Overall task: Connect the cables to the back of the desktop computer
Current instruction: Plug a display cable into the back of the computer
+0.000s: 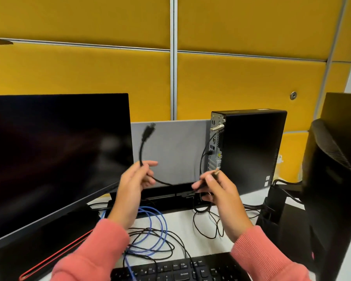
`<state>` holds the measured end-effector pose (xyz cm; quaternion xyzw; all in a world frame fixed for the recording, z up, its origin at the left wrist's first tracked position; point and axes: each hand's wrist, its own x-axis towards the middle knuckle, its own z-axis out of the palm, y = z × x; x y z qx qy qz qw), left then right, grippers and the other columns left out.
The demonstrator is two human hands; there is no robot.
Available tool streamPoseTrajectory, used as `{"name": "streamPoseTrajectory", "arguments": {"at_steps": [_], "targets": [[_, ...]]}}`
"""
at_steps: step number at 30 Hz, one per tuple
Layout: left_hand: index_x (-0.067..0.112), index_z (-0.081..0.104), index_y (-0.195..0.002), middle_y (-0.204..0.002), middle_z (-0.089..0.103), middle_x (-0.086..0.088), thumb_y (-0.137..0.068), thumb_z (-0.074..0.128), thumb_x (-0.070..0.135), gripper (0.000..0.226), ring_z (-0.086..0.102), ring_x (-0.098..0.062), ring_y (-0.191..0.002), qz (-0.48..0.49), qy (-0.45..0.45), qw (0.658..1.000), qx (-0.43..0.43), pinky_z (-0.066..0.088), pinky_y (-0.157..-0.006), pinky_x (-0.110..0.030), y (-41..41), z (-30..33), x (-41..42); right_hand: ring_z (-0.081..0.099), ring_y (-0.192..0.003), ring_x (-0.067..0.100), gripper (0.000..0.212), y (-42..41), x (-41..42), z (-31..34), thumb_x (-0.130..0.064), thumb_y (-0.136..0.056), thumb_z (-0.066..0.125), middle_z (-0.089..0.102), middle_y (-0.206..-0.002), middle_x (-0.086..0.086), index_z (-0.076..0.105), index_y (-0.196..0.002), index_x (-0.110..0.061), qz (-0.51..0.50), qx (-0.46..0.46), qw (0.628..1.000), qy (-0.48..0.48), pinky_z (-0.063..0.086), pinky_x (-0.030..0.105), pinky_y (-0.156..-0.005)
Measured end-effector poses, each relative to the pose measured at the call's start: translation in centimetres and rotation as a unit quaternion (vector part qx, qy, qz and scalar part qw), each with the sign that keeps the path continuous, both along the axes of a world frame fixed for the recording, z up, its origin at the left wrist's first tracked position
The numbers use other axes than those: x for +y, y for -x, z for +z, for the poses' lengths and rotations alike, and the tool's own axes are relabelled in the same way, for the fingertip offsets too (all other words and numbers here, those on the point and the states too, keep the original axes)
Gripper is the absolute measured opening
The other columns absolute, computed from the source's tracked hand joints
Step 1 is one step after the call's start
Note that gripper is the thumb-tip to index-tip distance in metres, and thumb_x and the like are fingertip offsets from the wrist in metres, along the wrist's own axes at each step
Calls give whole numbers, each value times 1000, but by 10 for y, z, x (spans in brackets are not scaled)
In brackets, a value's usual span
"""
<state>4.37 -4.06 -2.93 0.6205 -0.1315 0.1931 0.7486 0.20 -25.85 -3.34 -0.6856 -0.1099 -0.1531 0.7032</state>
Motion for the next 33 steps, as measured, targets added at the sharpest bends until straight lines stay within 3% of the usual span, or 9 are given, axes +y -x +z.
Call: {"name": "streamPoseTrajectory", "arguments": {"at_steps": [4,9,14,17,23,25,28,31,33], "targets": [[11,72,-103,-83,59,-6,-112,38,28,39,56,-13,-67,78,-57,995,-21,47,-71,-30,-6,18,21,54,-68,20,26,-1,-15,-17,-22,-108,39,60,-66,9,58,-94,-12,-49,38,997,-49,44,34,-73],[22,70,-113,-86,65,-12,-112,37,31,34,60,-17,-70,110,-130,983,-64,50,-76,-38,-2,30,24,34,-57,17,29,-5,-22,-35,-27,-105,38,37,-56,2,56,-94,-8,-82,69,994,19,36,39,-66],[40,49,-141,-80,72,-5,-112,37,22,36,68,-14,-68,113,-260,954,-97,54,-79,-31,7,21,12,45,-58,14,18,-11,-21,-44,-35,-103,48,49,-65,0,56,-96,-20,-76,96,983,134,41,32,-60],[42,44,-139,-86,74,3,-111,37,22,35,71,-14,-75,96,-332,934,-95,56,-81,-32,13,12,8,51,-61,16,8,-12,-27,-55,-35,-100,56,55,-70,2,56,-97,-27,-75,130,971,184,47,31,-55],[29,64,-96,-90,67,19,-105,52,12,23,63,-8,-85,67,-395,913,-72,50,-74,-23,19,-1,3,56,-76,19,34,0,-44,-79,-24,-89,73,60,-92,3,50,-113,-24,-130,222,928,270,50,37,-78],[30,63,-99,-91,70,17,-104,52,9,24,65,-5,-90,58,-391,916,-65,49,-78,-20,22,-5,0,59,-89,18,56,5,-45,-79,-27,-90,73,60,-102,1,40,-135,-26,-141,224,905,332,48,35,-82],[38,53,-111,-97,74,14,-106,49,12,26,69,-11,-91,56,-384,920,-57,57,-85,-35,25,-8,-3,51,-127,25,86,7,-44,-74,-42,-89,71,46,-142,0,16,-155,-33,-170,215,865,420,47,39,-100],[44,41,-115,-102,72,22,-107,47,18,28,69,-8,-92,71,-410,906,-71,58,-85,-41,30,-7,-7,37,-133,25,79,9,-39,-60,-52,-92,63,33,-145,-5,17,-155,-38,-204,183,810,518,42,43,-106],[45,36,-114,-104,71,25,-108,46,19,28,68,-4,-93,77,-424,899,-83,58,-86,-39,32,-5,-10,38,-129,20,65,10,-33,-49,-49,-94,60,35,-139,-11,28,-150,-40,-204,104,833,504,40,41,-107]]}}
